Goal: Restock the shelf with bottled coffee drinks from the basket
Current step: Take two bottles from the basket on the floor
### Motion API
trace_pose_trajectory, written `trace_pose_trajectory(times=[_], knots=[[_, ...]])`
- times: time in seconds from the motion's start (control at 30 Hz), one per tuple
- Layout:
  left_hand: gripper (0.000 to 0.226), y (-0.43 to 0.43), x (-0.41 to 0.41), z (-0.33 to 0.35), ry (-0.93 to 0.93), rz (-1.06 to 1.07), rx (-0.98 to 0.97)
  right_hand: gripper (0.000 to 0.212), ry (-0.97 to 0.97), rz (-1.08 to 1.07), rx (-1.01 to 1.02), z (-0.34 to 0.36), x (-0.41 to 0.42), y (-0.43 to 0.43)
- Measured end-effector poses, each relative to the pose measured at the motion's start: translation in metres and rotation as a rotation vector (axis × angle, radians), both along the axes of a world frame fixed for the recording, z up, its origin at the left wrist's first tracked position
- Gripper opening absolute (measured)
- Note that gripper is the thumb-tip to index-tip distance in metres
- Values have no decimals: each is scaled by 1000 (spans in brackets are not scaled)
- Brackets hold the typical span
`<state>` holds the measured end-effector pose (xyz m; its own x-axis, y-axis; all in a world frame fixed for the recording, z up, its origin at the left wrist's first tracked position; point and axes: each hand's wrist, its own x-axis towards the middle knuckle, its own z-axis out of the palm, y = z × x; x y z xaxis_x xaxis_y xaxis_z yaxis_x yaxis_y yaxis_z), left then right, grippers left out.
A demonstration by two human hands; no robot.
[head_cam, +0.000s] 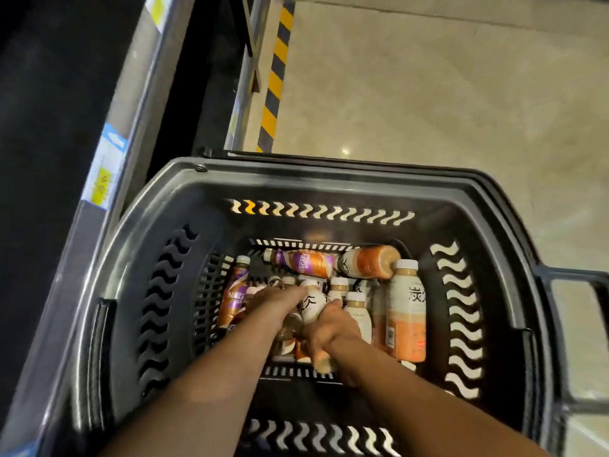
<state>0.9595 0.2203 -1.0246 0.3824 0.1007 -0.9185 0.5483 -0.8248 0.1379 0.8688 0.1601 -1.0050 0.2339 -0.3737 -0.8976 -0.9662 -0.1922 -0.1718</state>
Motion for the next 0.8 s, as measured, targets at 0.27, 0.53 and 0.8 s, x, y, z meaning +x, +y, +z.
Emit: trace_pose_trajectory(times=[0.27, 0.53, 0.8], knots=[[88, 21, -31, 192, 179, 262, -297, 75, -182, -182, 72, 211, -47, -19], [53, 10, -71, 553, -62, 214, -497, 62, -360, -347, -43, 522, -75, -33], [48, 43, -118, 777, -522, 179, -732, 49, -754, -323, -166, 757, -112, -14]])
